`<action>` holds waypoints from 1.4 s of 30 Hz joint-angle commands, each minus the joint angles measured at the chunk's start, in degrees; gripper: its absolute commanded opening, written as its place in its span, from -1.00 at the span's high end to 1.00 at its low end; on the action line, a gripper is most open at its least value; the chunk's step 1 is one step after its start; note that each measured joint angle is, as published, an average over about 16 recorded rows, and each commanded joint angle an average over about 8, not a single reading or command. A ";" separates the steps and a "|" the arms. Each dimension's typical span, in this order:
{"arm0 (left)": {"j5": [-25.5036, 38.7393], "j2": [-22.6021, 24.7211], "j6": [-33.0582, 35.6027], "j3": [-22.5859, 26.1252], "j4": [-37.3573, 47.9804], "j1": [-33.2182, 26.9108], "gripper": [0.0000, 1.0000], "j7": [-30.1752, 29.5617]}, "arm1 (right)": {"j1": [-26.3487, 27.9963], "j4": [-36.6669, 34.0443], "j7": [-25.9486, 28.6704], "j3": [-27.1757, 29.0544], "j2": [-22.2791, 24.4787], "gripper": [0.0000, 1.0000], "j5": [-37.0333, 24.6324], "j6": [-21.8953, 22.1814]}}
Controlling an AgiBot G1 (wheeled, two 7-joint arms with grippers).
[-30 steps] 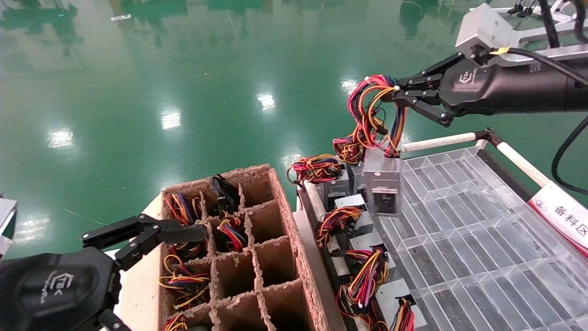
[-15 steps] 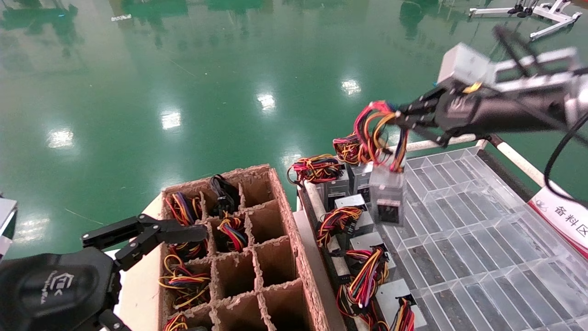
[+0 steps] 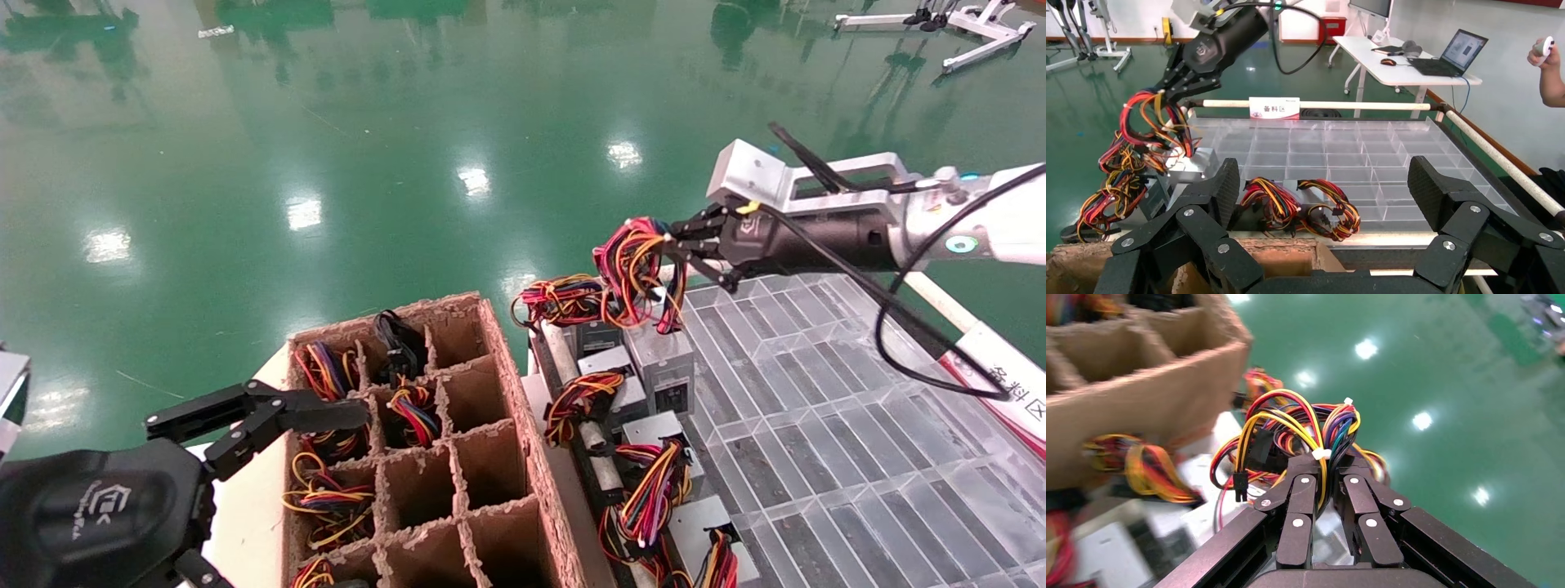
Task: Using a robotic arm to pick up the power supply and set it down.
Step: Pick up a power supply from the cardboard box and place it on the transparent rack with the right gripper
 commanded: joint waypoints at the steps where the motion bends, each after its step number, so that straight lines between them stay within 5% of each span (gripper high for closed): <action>1: 0.00 0.00 0.00 0.00 0.00 0.00 -1.00 0.00 | -0.71 -0.44 -0.03 0.24 -0.51 1.00 0.35 2.55; 14: 0.00 0.00 0.00 0.00 0.00 0.00 -1.00 0.00 | -4.17 -1.21 -0.61 1.34 0.89 1.00 1.96 8.39; 33: -0.01 0.00 0.00 0.01 0.00 0.00 -1.00 0.00 | -2.49 -0.51 2.72 0.55 3.94 1.00 0.74 -5.99; 42: -0.01 0.00 0.00 0.01 0.00 0.00 -1.00 0.00 | -3.14 -0.64 3.42 0.41 2.63 1.00 0.56 -1.32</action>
